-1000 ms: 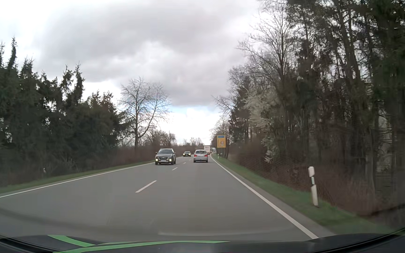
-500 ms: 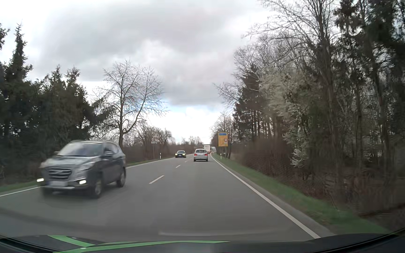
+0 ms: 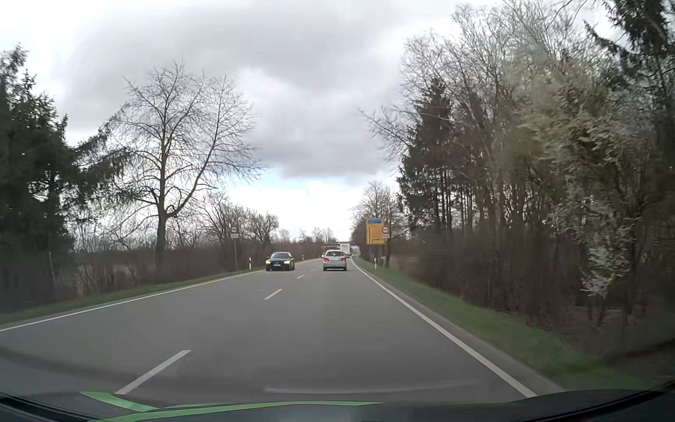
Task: Follow the waypoints while adhering to traffic rules and regulations
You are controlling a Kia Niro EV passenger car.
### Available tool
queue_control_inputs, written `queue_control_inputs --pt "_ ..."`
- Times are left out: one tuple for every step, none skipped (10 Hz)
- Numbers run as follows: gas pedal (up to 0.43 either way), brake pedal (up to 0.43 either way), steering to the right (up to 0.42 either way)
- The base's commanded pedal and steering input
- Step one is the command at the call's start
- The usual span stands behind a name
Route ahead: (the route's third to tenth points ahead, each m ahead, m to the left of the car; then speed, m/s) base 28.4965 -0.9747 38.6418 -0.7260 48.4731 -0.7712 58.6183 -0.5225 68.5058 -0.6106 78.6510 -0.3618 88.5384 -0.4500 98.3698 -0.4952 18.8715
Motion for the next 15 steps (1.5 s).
queue_control_inputs --pt "0.157 0.0 0.001" --pt "0.157 0.0 0.001" --pt "0.157 0.0 0.001" --pt "0.157 0.0 0.001" --pt "0.157 0.0 0.001" --pt "0.157 0.0 0.001" --pt "0.157 0.0 0.001" --pt "0.157 0.0 0.001" --pt "0.157 0.0 0.001" --pt "0.169 0.0 0.001" --pt "0.169 0.0 0.001" --pt "0.169 0.0 0.001" --pt "0.169 0.0 0.001" --pt "0.169 0.0 0.001" --pt "0.169 0.0 0.001"
